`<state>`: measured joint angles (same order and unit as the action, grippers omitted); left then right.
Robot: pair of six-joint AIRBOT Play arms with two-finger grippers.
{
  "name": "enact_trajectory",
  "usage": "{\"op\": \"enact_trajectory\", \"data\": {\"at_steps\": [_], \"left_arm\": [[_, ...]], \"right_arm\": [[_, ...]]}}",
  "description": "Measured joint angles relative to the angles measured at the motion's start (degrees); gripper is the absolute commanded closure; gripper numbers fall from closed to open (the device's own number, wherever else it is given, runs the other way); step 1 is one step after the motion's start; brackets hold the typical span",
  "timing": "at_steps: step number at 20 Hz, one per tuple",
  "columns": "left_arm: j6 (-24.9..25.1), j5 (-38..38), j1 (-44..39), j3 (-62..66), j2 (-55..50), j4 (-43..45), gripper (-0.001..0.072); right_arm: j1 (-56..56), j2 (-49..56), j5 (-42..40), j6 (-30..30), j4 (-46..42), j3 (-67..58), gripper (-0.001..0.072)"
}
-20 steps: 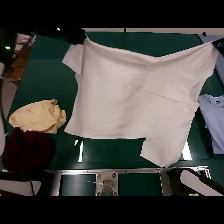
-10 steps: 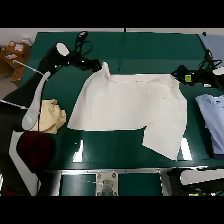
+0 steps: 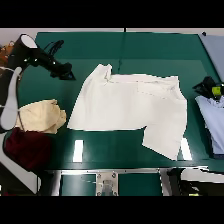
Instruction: Fold the shirts.
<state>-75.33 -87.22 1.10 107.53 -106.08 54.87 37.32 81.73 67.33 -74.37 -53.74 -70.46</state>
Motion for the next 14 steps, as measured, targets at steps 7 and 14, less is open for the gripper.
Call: {"op": "enact_trajectory", "data": {"at_steps": [7, 14], "left_arm": [[0.5, 9.4, 3.4, -40.6, 24.4, 2.6, 0.0240], [-1.8, 20.9, 4.2, -55.6, 27.3, 2.7, 0.0238]], "right_arm": [[10.1, -9.1, 1.0, 0.9, -7.0, 15.9, 0.0339], [10.2, -10.3, -1.0, 1.1, -8.0, 20.2, 0.0339]]}}
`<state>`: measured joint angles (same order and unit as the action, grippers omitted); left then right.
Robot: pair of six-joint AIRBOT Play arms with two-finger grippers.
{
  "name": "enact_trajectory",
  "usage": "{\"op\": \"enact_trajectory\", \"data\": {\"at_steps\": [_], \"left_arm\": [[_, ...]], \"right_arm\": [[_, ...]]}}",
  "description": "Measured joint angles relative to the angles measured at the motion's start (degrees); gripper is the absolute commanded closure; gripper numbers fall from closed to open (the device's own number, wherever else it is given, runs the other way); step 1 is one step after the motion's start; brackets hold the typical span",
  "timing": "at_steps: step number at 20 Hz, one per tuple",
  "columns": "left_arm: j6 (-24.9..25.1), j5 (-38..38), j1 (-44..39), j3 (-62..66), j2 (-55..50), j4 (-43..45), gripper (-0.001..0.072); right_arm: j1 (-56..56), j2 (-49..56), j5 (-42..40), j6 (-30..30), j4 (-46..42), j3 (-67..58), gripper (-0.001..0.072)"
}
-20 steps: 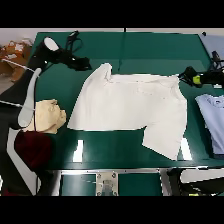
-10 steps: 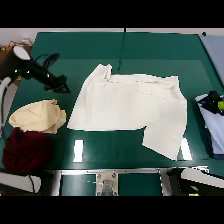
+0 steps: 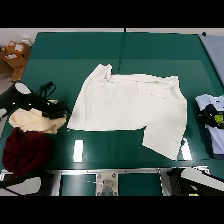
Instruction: Fold the shirts.
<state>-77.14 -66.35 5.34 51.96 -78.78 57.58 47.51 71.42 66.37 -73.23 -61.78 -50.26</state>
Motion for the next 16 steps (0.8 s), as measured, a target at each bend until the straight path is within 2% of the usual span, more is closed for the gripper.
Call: {"op": "enact_trajectory", "data": {"at_steps": [9, 16], "left_arm": [[0.9, -0.4, 0.3, -1.8, -4.7, -2.0, 0.0237], [1.9, -2.1, 5.9, -0.3, -5.3, 1.2, 0.0238]], "right_arm": [[-1.7, -0.1, -1.1, 0.0, -0.2, 0.5, 0.0339], [-1.8, -0.1, -0.8, 0.0, -0.2, 0.5, 0.0338]]}}
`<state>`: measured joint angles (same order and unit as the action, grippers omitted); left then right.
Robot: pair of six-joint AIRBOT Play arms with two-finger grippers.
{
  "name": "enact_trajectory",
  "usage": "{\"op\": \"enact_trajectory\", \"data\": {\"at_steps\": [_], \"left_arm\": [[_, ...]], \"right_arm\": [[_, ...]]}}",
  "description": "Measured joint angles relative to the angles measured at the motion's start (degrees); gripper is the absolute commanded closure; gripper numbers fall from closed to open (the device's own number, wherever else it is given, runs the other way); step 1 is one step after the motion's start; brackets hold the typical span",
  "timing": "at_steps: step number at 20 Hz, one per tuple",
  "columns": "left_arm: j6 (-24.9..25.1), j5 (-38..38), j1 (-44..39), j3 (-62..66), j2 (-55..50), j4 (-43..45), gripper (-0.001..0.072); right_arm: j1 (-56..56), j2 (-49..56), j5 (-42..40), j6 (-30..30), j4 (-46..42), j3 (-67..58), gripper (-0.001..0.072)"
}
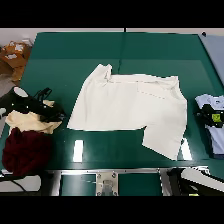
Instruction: Fold the shirts.
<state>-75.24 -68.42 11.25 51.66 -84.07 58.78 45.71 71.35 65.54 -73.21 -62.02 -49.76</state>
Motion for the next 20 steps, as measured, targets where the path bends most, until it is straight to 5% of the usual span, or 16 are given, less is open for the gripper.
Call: {"op": "enact_trajectory", "data": {"at_steps": [10, 12, 14, 20], "left_arm": [[2.8, -1.6, -9.5, -0.5, -0.2, -4.2, 0.0242], [3.0, -1.7, -10.1, -0.8, -0.2, -4.2, 0.0576], [3.2, -1.9, -9.9, -0.9, -0.1, -4.6, 0.0686], [4.5, -1.2, -9.5, -0.9, 0.0, -5.8, 0.0686]], "right_arm": [[0.0, 0.0, 0.5, 0.0, 0.0, 0.9, 0.0282], [0.0, 0.2, 0.5, 0.0, 0.0, 1.9, 0.0282], [0.0, 0.5, 0.5, 0.0, 0.0, 3.2, 0.0282], [-0.1, 3.0, 0.5, 0.0, 0.1, 5.2, 0.0282]]}}
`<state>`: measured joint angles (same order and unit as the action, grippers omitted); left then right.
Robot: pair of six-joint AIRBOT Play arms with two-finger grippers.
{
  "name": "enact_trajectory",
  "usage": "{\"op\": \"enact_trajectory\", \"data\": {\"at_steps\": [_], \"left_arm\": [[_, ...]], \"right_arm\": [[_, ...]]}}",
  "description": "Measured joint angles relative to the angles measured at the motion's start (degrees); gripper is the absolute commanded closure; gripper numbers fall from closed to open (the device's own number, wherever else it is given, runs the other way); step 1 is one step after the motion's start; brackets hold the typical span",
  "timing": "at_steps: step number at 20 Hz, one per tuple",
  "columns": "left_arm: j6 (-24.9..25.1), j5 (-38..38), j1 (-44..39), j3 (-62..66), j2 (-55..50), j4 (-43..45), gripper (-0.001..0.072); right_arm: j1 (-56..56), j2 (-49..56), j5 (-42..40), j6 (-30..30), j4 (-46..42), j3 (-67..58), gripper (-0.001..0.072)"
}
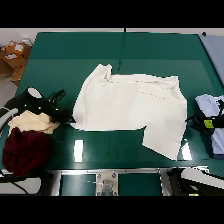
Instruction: Fold the shirts.
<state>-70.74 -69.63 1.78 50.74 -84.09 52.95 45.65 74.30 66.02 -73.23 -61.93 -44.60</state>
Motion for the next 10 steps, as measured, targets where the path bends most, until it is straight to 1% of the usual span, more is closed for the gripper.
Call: {"op": "enact_trajectory", "data": {"at_steps": [10], "left_arm": [[1.0, 3.0, 0.1, 0.0, 0.1, -0.9, 0.0686]], "right_arm": [[-0.2, 5.4, 0.3, 0.4, 1.5, 1.5, 0.0283]]}}
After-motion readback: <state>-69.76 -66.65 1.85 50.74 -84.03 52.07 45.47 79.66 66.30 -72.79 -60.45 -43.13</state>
